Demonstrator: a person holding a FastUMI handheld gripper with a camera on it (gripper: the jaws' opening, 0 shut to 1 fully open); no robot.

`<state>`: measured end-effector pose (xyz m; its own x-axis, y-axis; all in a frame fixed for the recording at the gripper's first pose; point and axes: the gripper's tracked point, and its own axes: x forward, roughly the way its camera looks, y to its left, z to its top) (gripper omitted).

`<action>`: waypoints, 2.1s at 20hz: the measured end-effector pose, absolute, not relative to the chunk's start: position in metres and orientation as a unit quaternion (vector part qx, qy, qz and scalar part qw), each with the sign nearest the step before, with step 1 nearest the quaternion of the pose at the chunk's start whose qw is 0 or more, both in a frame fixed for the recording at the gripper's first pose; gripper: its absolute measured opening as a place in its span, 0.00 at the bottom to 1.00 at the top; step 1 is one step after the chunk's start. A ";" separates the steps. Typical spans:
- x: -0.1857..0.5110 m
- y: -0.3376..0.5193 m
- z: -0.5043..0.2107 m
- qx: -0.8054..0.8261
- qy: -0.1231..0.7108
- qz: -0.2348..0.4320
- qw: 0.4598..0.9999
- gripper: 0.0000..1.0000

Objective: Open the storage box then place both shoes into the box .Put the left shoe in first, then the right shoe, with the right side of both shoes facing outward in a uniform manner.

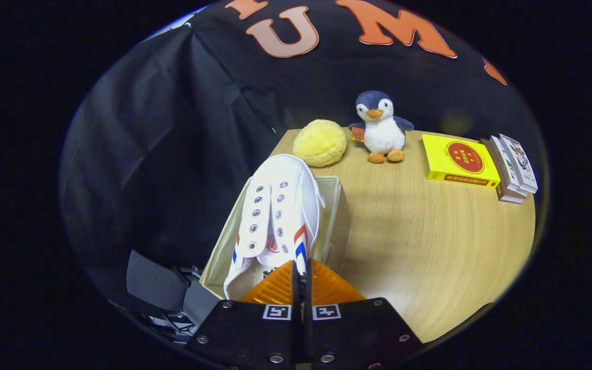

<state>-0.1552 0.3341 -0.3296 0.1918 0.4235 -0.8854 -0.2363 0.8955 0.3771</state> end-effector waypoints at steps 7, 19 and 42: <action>-0.172 0.348 -0.369 0.038 0.636 0.151 0.755 0.01; -0.180 0.354 -0.380 0.016 0.649 0.089 0.756 0.25; -0.003 0.173 -0.133 -0.001 0.188 0.133 0.973 0.81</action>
<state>-0.0032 0.1732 -0.1327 0.8944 0.2579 -0.3655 -0.2589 0.9647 0.0473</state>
